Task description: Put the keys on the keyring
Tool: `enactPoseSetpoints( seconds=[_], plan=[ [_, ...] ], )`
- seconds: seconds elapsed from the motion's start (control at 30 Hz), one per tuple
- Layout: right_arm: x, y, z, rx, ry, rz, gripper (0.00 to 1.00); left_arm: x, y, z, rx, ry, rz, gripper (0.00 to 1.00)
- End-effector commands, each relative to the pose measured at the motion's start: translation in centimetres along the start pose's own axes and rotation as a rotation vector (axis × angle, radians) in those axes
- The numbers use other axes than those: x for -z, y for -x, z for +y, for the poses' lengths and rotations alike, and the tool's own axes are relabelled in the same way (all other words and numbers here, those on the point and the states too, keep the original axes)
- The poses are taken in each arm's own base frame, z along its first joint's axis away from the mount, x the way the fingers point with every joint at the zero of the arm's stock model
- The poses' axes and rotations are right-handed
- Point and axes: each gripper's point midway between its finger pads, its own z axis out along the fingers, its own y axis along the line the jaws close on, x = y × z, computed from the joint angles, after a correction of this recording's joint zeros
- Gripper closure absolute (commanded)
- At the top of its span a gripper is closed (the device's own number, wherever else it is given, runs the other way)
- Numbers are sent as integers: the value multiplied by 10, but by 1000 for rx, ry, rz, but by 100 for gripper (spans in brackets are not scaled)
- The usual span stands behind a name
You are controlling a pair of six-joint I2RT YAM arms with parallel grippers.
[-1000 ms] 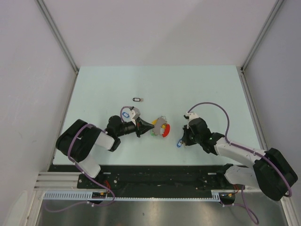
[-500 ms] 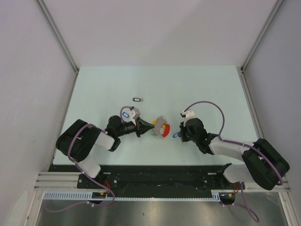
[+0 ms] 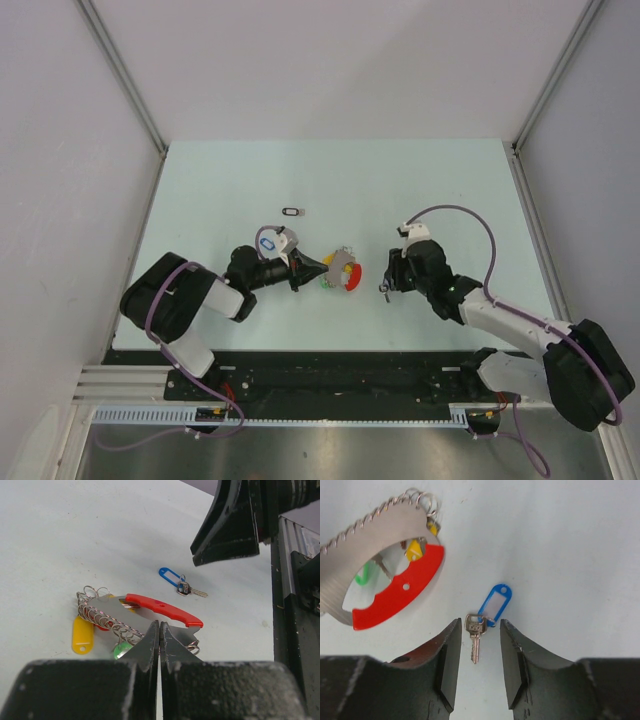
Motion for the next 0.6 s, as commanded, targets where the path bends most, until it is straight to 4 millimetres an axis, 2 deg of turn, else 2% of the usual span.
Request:
enactPoseSetpoints(
  seconds=[0.0, 0.13, 0.33, 0.57],
  plan=[
    [7, 12, -2, -102, -1, 88, 59, 0, 15, -5, -42, -29, -50, 100],
    [4, 9, 1, -160, 36, 141, 58, 1, 15, -6, -43, -29, -51, 100],
    [-8, 2, -6, -132, 144, 196, 59, 0, 14, -7, -41, -37, -46, 100],
    [-16, 10, -2, -141, 258, 222, 62, 0, 13, -7, -40, -43, -42, 100]
  ],
)
